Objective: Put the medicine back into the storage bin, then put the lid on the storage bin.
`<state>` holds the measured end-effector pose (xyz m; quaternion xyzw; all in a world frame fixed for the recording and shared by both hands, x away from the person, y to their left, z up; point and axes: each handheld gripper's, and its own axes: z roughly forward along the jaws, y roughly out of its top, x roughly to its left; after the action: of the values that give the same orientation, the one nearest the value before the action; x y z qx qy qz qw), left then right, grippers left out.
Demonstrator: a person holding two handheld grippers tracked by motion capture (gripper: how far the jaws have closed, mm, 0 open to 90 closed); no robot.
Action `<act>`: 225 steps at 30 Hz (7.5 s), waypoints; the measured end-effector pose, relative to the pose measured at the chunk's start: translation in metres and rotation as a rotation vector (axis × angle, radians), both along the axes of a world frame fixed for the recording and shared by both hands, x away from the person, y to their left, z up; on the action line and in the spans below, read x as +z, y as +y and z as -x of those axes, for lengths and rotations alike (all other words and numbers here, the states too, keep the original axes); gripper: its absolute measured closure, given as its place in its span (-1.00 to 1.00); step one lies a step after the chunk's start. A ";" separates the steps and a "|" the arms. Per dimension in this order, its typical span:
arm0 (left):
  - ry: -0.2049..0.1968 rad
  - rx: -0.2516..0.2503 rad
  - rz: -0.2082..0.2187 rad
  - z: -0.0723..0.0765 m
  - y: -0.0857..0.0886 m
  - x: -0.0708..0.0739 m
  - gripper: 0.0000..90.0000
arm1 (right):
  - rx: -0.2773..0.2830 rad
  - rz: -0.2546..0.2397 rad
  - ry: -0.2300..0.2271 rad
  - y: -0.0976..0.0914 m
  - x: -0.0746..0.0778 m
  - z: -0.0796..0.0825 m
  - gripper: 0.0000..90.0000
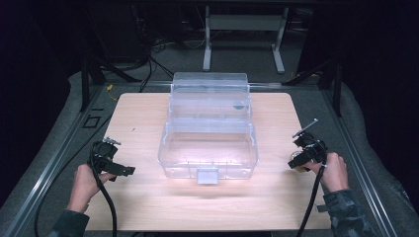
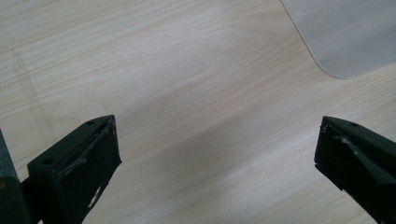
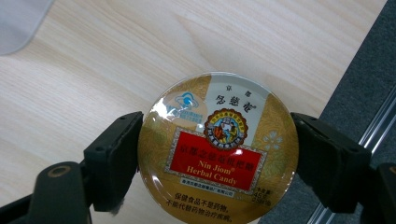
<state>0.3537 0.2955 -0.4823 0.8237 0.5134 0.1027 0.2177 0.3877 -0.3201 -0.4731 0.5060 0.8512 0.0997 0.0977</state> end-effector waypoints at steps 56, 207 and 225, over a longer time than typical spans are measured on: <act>0.026 -0.023 0.000 -0.006 -0.002 0.002 -1.00 | 0.264 0.078 -0.048 0.094 0.103 -0.016 -0.55; -0.160 -0.277 0.061 -0.100 -0.094 0.081 -0.99 | 0.408 -0.174 -0.169 0.161 0.040 0.035 -0.66; -0.227 -0.360 0.067 -0.140 -0.145 0.097 -0.98 | 0.415 -0.189 -0.170 0.164 0.033 0.039 -0.65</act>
<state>0.4940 0.1508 -0.3857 0.8776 0.3331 0.1373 0.3162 0.3489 -0.1560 -0.4397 0.3167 0.9126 0.2390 0.0988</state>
